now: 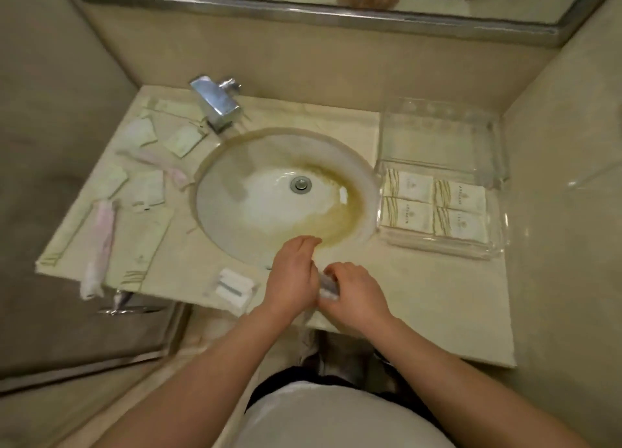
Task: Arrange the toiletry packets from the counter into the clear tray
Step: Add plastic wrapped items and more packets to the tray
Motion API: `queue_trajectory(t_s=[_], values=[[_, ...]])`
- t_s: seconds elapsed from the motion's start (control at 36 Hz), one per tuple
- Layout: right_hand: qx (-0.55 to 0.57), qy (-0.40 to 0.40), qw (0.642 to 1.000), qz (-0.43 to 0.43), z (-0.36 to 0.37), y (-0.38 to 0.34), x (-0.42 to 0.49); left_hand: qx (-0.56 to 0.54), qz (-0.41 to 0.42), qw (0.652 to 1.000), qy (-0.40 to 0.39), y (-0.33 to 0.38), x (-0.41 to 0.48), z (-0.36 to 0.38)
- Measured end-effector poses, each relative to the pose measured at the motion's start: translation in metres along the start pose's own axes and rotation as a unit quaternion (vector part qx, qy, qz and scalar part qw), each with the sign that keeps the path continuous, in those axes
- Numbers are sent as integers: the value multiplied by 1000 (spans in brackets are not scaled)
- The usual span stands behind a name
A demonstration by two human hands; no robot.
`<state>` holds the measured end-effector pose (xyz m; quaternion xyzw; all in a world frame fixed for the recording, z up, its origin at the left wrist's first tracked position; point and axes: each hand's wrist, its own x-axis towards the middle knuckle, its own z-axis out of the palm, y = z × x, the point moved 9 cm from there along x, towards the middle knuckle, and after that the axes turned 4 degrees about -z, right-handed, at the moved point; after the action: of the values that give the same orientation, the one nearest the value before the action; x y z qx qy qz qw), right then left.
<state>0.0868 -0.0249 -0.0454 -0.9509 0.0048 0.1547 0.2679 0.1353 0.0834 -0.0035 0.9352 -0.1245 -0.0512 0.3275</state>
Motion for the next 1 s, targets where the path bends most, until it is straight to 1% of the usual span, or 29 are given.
queue_trajectory(t_s=[0.06, 0.11, 0.22, 0.28, 0.33, 0.42, 0.5, 0.56, 0.61, 0.69, 0.75, 0.78, 0.81, 0.83, 0.89, 1.0], values=[[-39, -12, 999, -17, 10, -7, 2, 0, -57, 998, 25, -24, -27, -13], [-50, -24, 998, -21, 16, -10, 6, 2, -111, 992, 55, -49, -51, -25], [1, -65, 998, -2, 19, -13, 15, 1, -199, 974, 110, -92, -83, -54], [56, -85, 995, 13, 20, -13, 16, 7, -238, 962, 131, -110, -89, -68], [119, -90, 988, 23, 18, -18, 17, 26, -282, 952, 116, -128, -91, -75], [230, -105, 966, 58, 16, -24, 17, 74, -326, 941, 58, -152, -85, -76], [293, -125, 944, 80, 14, -28, 17, 134, -330, 934, 3, -163, -73, -72], [331, -131, 929, 97, 10, -31, 19, 135, -333, 933, -18, -168, -64, -70], [370, -128, 913, 118, 7, -32, 22, 105, -340, 933, -42, -172, -57, -70], [422, -111, 885, 162, 0, -28, 27, 39, -322, 942, -82, -174, -40, -63], [434, -110, 875, 183, -3, -26, 27, 9, -311, 947, -75, -171, -28, -70], [454, -67, 863, 212, -15, -10, 30, 1, -270, 958, -92, -159, 5, -62], [472, -43, 850, 230, -21, -1, 29, -1, -248, 963, -101, -150, 24, -59], [480, -46, 845, 231, -22, -2, 28, -13, -245, 965, -95, -145, 25, -63], [500, -8, 832, 241, -35, 17, 23, -38, -204, 972, -110, -120, 50, -54], [502, -3, 831, 238, -34, 14, 18, -127, -222, 960, -114, -113, 51, -53]])
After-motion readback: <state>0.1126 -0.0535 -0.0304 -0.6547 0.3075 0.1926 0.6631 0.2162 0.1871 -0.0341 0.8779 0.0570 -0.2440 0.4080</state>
